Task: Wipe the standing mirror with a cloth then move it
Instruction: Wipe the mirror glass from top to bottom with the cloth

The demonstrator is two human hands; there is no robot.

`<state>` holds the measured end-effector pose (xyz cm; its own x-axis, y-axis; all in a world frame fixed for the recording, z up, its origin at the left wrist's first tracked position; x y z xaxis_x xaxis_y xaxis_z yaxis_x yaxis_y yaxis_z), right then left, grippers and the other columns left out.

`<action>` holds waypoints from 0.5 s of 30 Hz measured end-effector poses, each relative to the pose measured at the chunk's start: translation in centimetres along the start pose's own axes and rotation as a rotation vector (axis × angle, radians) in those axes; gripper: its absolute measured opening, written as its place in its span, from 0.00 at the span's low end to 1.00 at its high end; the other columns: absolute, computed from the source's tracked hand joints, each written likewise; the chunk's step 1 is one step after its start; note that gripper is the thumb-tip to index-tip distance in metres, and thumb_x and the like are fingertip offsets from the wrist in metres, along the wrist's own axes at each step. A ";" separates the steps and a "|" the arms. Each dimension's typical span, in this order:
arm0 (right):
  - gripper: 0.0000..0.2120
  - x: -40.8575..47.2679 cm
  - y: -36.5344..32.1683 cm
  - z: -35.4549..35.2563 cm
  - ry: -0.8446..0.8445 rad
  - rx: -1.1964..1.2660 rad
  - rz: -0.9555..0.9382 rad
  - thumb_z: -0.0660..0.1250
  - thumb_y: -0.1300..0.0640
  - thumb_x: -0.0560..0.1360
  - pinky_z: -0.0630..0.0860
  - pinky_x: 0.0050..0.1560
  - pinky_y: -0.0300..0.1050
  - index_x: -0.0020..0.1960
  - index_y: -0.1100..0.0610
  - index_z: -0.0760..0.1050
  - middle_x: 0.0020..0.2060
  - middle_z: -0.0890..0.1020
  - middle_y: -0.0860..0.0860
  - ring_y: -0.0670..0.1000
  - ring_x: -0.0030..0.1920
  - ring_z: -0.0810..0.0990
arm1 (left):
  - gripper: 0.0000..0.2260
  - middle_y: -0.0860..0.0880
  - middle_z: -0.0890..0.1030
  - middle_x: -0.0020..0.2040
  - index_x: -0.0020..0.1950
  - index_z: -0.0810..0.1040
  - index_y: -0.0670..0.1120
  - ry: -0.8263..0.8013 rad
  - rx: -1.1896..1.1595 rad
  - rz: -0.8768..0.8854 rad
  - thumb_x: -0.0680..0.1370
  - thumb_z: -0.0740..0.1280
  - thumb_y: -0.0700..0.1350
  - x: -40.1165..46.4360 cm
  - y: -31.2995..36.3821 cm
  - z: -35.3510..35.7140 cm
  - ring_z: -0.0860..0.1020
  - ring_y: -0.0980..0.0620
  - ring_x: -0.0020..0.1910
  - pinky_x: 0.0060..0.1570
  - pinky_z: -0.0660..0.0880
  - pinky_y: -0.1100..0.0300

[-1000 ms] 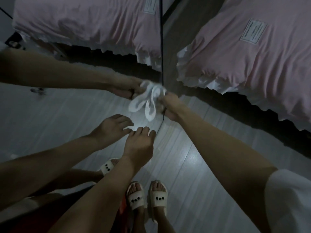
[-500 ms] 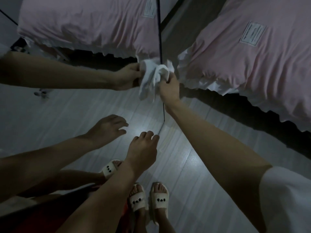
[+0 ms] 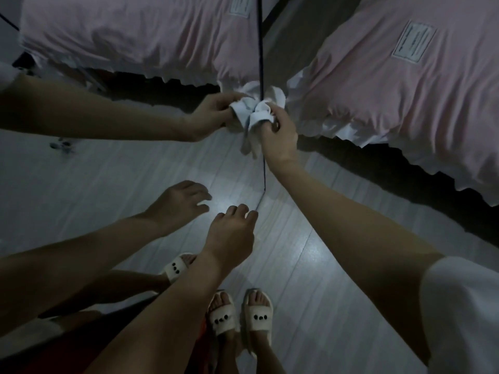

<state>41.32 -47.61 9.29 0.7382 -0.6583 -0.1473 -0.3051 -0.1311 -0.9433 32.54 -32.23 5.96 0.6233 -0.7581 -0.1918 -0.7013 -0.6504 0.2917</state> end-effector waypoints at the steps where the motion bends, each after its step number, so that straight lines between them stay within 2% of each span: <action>1: 0.16 0.1 0.5 0.3 -0.017 -0.001 0.020 0.60 0.55 0.78 0.73 0.61 0.44 0.66 0.55 0.72 0.60 0.77 0.55 0.51 0.59 0.75 | 0.17 0.43 0.81 0.40 0.46 0.81 0.40 0.002 -0.008 0.007 0.58 0.74 0.35 0.0 0.0 0.1 0.80 0.45 0.33 0.27 0.75 0.56; 4: 0.19 0.6 2.7 1.2 -0.061 -0.020 0.064 0.56 0.49 0.79 0.74 0.61 0.51 0.67 0.53 0.70 0.61 0.77 0.56 0.54 0.60 0.76 | 0.16 0.43 0.82 0.40 0.46 0.81 0.40 0.010 -0.014 0.030 0.59 0.74 0.35 0.5 0.1 0.7 0.80 0.46 0.33 0.28 0.75 0.57; 8: 0.29 1.4 7.5 2.5 -0.140 -0.076 0.170 0.52 0.38 0.74 0.72 0.62 0.52 0.69 0.52 0.67 0.64 0.74 0.59 0.58 0.62 0.74 | 0.16 0.44 0.81 0.38 0.44 0.81 0.40 0.007 -0.003 0.032 0.58 0.73 0.35 1.9 -0.1 3.3 0.79 0.46 0.32 0.27 0.74 0.58; 10: 0.25 1.6 10.0 3.1 -0.189 -0.077 0.209 0.53 0.44 0.78 0.71 0.65 0.54 0.71 0.54 0.65 0.65 0.72 0.60 0.59 0.64 0.73 | 0.15 0.43 0.81 0.39 0.43 0.81 0.40 -0.023 0.004 0.033 0.57 0.73 0.36 2.3 -0.1 4.9 0.79 0.46 0.33 0.27 0.74 0.57; 12: 0.20 2.3 12.7 3.6 -0.231 -0.058 0.260 0.55 0.53 0.80 0.73 0.63 0.54 0.71 0.57 0.65 0.63 0.74 0.60 0.58 0.61 0.74 | 0.15 0.43 0.81 0.39 0.43 0.81 0.41 -0.039 0.004 0.033 0.58 0.73 0.36 2.8 -0.3 6.6 0.79 0.46 0.33 0.28 0.75 0.57; 13: 0.19 2.5 13.8 3.8 -0.255 -0.037 0.313 0.56 0.57 0.79 0.77 0.57 0.52 0.69 0.58 0.65 0.59 0.76 0.60 0.57 0.56 0.77 | 0.14 0.43 0.81 0.39 0.43 0.80 0.41 -0.047 0.006 0.033 0.58 0.73 0.36 2.9 -0.4 7.2 0.79 0.46 0.34 0.28 0.75 0.57; 15: 0.16 2.6 15.7 4.3 -0.293 0.064 0.450 0.58 0.65 0.76 0.79 0.38 0.43 0.63 0.59 0.66 0.44 0.76 0.58 0.53 0.41 0.77 | 0.14 0.43 0.81 0.41 0.44 0.80 0.41 -0.065 0.016 0.033 0.59 0.73 0.37 3.2 -0.7 8.5 0.79 0.45 0.35 0.29 0.75 0.56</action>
<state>41.03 -48.21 -7.17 0.6826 -0.4035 -0.6093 -0.5995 0.1676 -0.7827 32.11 -34.65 -2.78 0.5764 -0.7801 -0.2433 -0.7269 -0.6255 0.2837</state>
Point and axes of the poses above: each hand's wrist, its own x-axis towards the middle knuckle, its own z-axis out of the palm, y = z × x, the point moved 4 cm from there along x, towards the middle knuckle
